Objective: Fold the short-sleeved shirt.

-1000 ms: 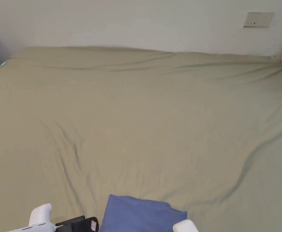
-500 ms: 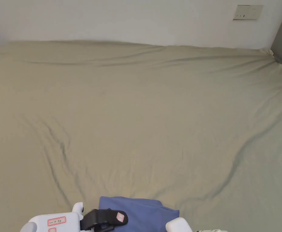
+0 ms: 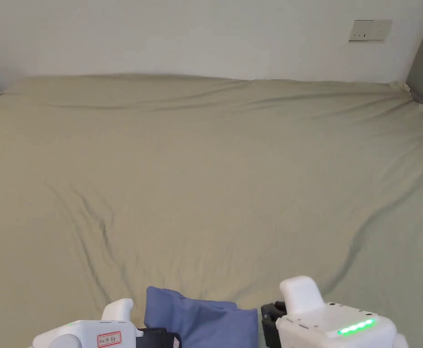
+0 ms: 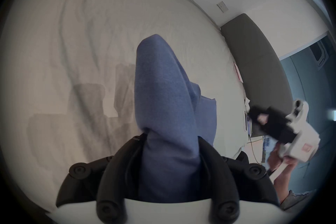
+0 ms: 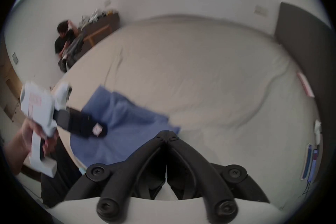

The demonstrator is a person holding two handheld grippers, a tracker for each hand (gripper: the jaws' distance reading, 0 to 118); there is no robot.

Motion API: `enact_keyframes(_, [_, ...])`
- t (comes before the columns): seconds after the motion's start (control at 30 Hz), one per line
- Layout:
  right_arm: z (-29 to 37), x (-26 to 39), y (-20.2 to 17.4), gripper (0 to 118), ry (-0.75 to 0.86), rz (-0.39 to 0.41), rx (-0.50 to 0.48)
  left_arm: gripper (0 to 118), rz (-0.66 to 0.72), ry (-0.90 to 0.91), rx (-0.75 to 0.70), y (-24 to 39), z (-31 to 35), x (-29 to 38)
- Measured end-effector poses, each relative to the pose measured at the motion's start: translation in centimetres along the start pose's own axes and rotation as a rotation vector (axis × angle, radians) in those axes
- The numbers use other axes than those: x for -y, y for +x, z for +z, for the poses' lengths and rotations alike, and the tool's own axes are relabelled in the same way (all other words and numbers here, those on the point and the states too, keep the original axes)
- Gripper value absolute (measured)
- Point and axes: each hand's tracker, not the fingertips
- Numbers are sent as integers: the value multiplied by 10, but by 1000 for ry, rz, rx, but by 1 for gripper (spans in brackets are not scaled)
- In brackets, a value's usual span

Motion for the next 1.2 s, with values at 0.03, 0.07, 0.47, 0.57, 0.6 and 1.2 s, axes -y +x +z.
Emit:
enact_keyframes(0.03, [10,-9,-3,2,43,18,21,33,-12,-3,-28,1,6,0])
enact_keyframes(0.07, [19,-14,-7,2,77,39,45,33,-35,5,-73,1,11,0])
enact_keyframes(0.47, [82,-57,-73,2,326,180,203,33,-151,89,-463,-74,84,0])
enact_keyframes(0.57, [84,-59,-85,2,345,183,209,33,-121,98,-525,-106,107,-10])
enact_keyframes(0.6, [84,-59,-88,2,352,183,210,33,-146,106,-575,-113,114,-12])
enact_keyframes(1.2, [39,-65,-111,2,267,209,253,33,-124,95,-1035,-291,202,-61])
